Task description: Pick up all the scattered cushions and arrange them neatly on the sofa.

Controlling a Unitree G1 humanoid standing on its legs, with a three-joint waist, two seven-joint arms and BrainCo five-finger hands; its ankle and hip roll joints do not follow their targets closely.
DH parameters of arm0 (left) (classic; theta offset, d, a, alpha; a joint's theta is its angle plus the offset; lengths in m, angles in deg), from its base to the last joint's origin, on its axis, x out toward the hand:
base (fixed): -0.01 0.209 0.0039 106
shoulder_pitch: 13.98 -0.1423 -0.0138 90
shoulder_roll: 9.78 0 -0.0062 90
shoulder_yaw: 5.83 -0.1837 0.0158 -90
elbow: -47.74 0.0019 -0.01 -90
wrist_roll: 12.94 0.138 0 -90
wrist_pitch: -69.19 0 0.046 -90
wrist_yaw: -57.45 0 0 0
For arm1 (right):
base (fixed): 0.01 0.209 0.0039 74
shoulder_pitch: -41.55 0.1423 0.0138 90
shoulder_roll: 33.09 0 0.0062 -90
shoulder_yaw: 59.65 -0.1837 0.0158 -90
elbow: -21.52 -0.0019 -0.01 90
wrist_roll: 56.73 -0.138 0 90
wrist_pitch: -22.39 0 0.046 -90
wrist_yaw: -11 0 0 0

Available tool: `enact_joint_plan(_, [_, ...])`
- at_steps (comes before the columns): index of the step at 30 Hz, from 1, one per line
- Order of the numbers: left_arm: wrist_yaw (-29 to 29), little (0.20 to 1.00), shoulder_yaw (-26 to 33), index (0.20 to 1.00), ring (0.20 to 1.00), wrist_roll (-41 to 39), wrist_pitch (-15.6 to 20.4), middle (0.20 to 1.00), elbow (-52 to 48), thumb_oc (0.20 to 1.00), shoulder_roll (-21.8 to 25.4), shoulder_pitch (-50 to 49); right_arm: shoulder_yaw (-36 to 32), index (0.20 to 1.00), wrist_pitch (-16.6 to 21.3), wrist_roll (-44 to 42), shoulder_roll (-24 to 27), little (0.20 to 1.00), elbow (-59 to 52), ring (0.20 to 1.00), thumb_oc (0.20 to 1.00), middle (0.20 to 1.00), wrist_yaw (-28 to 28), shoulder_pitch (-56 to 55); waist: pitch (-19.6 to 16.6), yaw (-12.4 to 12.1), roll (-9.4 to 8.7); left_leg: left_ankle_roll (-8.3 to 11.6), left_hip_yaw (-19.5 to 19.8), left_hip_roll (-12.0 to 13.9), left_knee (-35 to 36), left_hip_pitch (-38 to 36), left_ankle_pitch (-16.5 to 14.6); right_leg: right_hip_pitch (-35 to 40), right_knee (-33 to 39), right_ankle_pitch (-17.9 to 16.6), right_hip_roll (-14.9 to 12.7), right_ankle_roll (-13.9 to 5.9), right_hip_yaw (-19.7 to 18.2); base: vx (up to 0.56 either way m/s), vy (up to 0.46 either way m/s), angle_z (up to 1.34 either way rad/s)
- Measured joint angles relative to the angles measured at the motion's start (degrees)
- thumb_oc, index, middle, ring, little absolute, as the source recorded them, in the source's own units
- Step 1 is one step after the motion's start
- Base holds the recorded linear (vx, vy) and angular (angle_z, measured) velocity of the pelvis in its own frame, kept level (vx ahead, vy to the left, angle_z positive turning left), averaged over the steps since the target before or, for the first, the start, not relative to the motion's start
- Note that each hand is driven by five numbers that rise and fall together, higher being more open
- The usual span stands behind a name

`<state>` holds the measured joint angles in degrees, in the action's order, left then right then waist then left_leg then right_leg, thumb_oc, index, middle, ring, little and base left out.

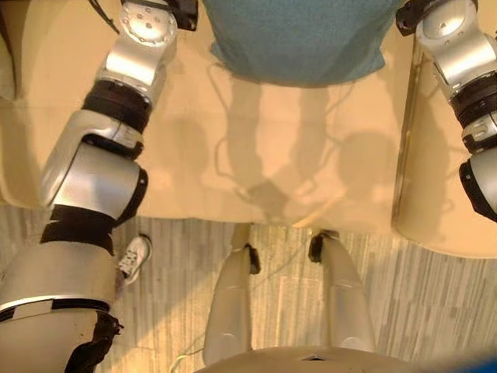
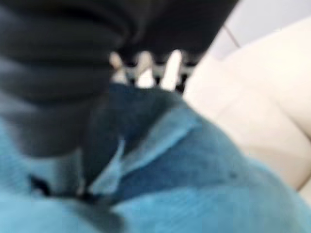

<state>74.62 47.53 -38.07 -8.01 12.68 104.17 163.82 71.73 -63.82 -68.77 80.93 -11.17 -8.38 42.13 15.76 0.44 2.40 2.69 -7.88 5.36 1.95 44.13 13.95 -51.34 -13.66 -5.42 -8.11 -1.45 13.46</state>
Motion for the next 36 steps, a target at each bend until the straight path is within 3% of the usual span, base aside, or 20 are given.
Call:
enact_joint_plan(11, [-3.83, 1.000, -1.73, 1.000, 1.000, 0.07, 0.02, 1.000, 5.92, 1.000, 11.03, 2.85, 2.27, 1.000, 0.73, -3.07, 8.75, 1.000, 1.07, 1.000, 1.000, 1.000, 3.45, 2.89, 0.00, 0.04, 0.00, -0.05, 0.12, -0.15, -0.09, -0.04, 0.05, -0.02, -0.48, 0.05, -0.22, -0.02, -0.07, 0.01, 0.005, 0.01])
enact_joint_plan(16, [-4.60, 1.000, 1.71, 1.000, 1.000, 0.22, -0.04, 1.000, 6.28, 1.000, 15.25, -0.27, 1.02, 1.000, 1.78, -4.28, 12.56, 1.000, -0.54, 1.000, 1.000, 1.000, 3.92, 1.24, -0.01, 0.09, -0.07, -0.22, 0.05, -0.39, -0.08, -0.61, 0.27, 0.22, -1.02, 0.12, -0.50, -0.05, -0.12, -0.03, 0.019, 0.01])
enact_joint_plan(19, [-4.38, 1.000, 9.63, 1.000, 1.000, 0.28, 0.51, 1.000, -4.89, 1.000, 17.50, -10.97, -6.60, 1.000, 2.29, -4.72, 14.78, 1.000, -9.78, 1.000, 1.000, 1.000, 3.78, -7.05, 0.03, 0.28, -0.13, -0.20, -0.05, -0.52, 0.11, -1.69, 0.21, 1.07, -1.26, 0.53, -0.61, -0.62, -0.26, 0.03, 0.016, 0.00])
enact_joint_plan(20, [-4.32, 1.000, 15.01, 1.000, 1.000, 0.37, 1.38, 1.000, -12.36, 1.000, 17.74, -18.48, -10.24, 1.000, 2.64, -4.58, 16.57, 1.000, -17.14, 1.000, 1.000, 1.000, 3.73, -13.56, 0.08, 0.20, -0.23, -0.22, -0.09, -0.52, 0.35, -2.76, 0.06, 1.96, -1.22, 0.76, -0.63, -0.80, -0.30, 0.04, -0.001, -0.02])
enact_joint_plan(21, [-4.21, 1.000, 16.79, 1.000, 1.000, 0.42, 2.37, 1.000, -15.57, 1.000, 17.54, -23.88, -10.52, 1.000, 3.31, -4.51, 16.64, 1.000, -19.25, 1.000, 1.000, 1.000, 3.76, -17.29, 0.10, 0.38, -0.25, -0.27, -0.30, -0.52, 0.97, -4.36, 0.03, 3.25, -1.20, 1.01, -0.63, -0.78, -0.31, 0.07, -0.005, -0.02])
enact_joint_plan(22, [-4.32, 1.000, 14.90, 1.000, 1.000, 0.72, 2.39, 1.000, -14.26, 1.000, 17.52, -24.06, -9.41, 1.000, 3.37, -4.49, 16.32, 1.000, -17.52, 1.000, 1.000, 1.000, 3.86, -17.33, 0.08, 0.40, -0.27, -0.29, -0.34, -0.51, 0.99, -4.93, 0.01, 3.86, -1.22, 1.08, -0.63, -0.80, -0.31, 0.09, -0.018, 0.00])
enact_joint_plan(23, [-4.39, 1.000, 20.49, 1.000, 1.000, 1.19, 1.65, 1.000, -18.85, 1.000, 16.60, -29.38, -14.88, 1.000, 2.27, -4.07, 16.58, 1.000, -22.53, 1.000, 1.000, 1.000, 3.78, -22.57, 0.05, 0.25, -0.32, -0.15, -0.37, -0.54, 1.03, -5.37, -0.64, 4.10, -1.97, 2.16, -0.63, -1.61, -0.41, 0.08, -0.021, 0.02])
enact_joint_plan(24, [-4.00, 1.000, 36.12, 1.000, 1.000, 1.38, 4.19, 1.000, -32.90, 1.000, 11.00, -43.32, -28.68, 1.000, 4.49, -2.31, 16.31, 1.000, -36.70, 1.000, 1.000, 1.000, 3.28, -36.57, 0.10, 0.28, -0.41, -0.01, -0.45, -0.66, 1.54, -7.09, -1.01, 5.31, -2.38, 2.63, -0.88, -1.27, -0.47, 0.09, -0.043, -0.01])
enact_joint_plan(25, [-3.59, 1.000, 38.87, 1.000, 1.000, 1.52, 5.63, 1.000, -36.21, 1.000, 9.18, -49.66, -30.87, 1.000, 5.45, -1.35, 16.29, 1.000, -40.05, 1.000, 1.000, 1.000, 3.12, -42.01, 0.14, 0.31, -0.47, -0.24, -0.66, -0.64, 1.73, -8.80, -0.81, 7.01, -2.14, 2.77, -0.85, -1.17, -0.46, 0.10, -0.030, -0.03])
enact_joint_plan(26, [-3.90, 1.000, 40.00, 1.000, 1.000, 1.57, 4.86, 1.000, -37.03, 1.000, 7.21, -55.44, -33.87, 1.000, 5.04, -0.52, 15.02, 1.000, -41.88, 1.000, 1.000, 1.000, 3.84, -48.10, 0.11, 0.31, -0.57, -0.29, -0.81, -0.52, 2.12, -11.13, -1.18, 9.17, -2.10, 3.45, -0.72, -1.71, -0.44, 0.11, -0.023, -0.03])
enact_joint_plan(28, [-4.38, 1.000, 43.79, 1.000, 1.000, 1.55, 4.38, 1.000, -37.79, 1.000, 1.66, -64.79, -41.55, 1.000, 5.27, 0.05, 8.06, 1.000, -46.11, 1.000, 1.000, 1.000, 4.16, -59.43, -0.41, 0.47, -1.09, -0.16, -0.84, -0.26, 2.09, -15.18, -2.31, 13.37, -1.87, 4.59, -0.51, -2.17, -0.28, 0.11, 0.001, -0.07])
enact_joint_plan(29, [-5.20, 1.000, 45.53, 1.000, 1.000, 1.60, 3.39, 1.000, -37.91, 1.000, -3.01, -73.15, -44.40, 1.000, 5.06, 0.79, 3.39, 1.000, -48.78, 1.000, 1.000, 1.000, 5.57, -68.95, -1.40, 0.32, -1.80, 0.02, -1.00, 0.04, 1.93, -18.26, -4.31, 16.69, -1.21, 5.64, -0.26, -2.44, -0.41, 0.09, 0.004, -0.15])
enact_joint_plan(31, [-5.89, 1.000, 45.83, 1.000, 1.000, 1.77, 2.60, 1.000, -37.32, 1.000, -7.45, -80.36, -45.20, 1.000, 5.05, 1.57, 0.03, 1.000, -49.74, 1.000, 1.000, 1.000, 6.90, -76.66, -3.13, 0.24, -2.16, 0.02, -1.14, 0.14, 1.68, -19.92, -5.21, 18.83, -0.44, 5.90, -0.21, -2.52, -0.23, 0.11, 0.000, -0.09])
enact_joint_plan(32, [-7.23, 1.000, 45.80, 1.000, 1.000, 2.16, 1.18, 1.000, -34.99, 1.000, -12.60, -84.65, -45.08, 1.000, 4.49, 3.69, -2.78, 1.000, -47.62, 1.000, 1.000, 1.000, 9.03, -82.13, -3.92, 0.30, -2.57, 0.13, -1.14, 0.18, 1.94, -22.83, -5.57, 22.11, 0.14, 6.07, -0.25, -2.81, 0.11, 0.10, -0.009, 0.02])
enact_joint_plan(36, [-9.88, 1.000, 44.04, 1.000, 1.000, 4.46, -1.33, 1.000, -27.99, 1.000, -15.43, -90.84, -42.58, 1.000, 3.31, 8.02, -6.51, 1.000, -40.12, 1.000, 1.000, 1.000, 13.40, -88.11, -7.40, 0.28, -2.95, 1.26, -0.93, 0.59, 2.26, -27.35, -7.70, 28.15, 2.71, 6.24, 0.00, -2.97, 1.54, 0.02, 0.000, 0.11])
